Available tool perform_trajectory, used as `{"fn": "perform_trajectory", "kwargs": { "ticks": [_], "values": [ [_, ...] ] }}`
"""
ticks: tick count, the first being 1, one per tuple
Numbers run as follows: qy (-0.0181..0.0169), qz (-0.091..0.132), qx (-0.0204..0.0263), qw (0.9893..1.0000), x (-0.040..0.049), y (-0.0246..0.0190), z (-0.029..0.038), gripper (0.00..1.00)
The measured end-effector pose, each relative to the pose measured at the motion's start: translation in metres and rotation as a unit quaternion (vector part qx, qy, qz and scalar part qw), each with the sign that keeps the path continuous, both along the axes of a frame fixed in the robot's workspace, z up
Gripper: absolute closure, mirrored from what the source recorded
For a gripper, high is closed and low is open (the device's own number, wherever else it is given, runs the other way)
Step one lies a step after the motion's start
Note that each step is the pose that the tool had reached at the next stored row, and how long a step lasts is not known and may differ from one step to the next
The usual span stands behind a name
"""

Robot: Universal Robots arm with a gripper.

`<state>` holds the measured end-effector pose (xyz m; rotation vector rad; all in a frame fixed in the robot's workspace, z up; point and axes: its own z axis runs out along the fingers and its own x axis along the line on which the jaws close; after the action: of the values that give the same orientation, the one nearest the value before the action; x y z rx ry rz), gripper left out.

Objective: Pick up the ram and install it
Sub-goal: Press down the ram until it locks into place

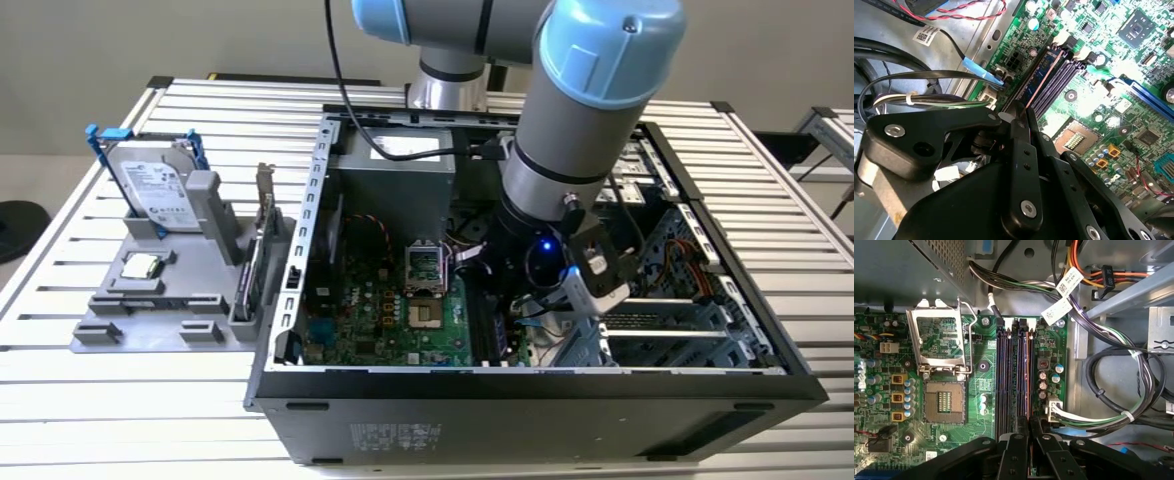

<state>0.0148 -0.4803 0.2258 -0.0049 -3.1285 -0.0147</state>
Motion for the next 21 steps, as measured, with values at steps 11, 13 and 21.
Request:
{"fn": "perform_trajectory", "kwargs": {
  "ticks": [11,13,21],
  "values": [
    [0.0013,-0.008,-0.0023,1.0,0.002,0.0,0.001,1.0],
    [0.0013,-0.012,-0.0026,0.9999,0.0024,0.0,0.0007,1.0],
    [0.0013,-0.019,-0.0037,0.9998,0.0029,0.0001,-0.0013,1.0]
  ]
}}
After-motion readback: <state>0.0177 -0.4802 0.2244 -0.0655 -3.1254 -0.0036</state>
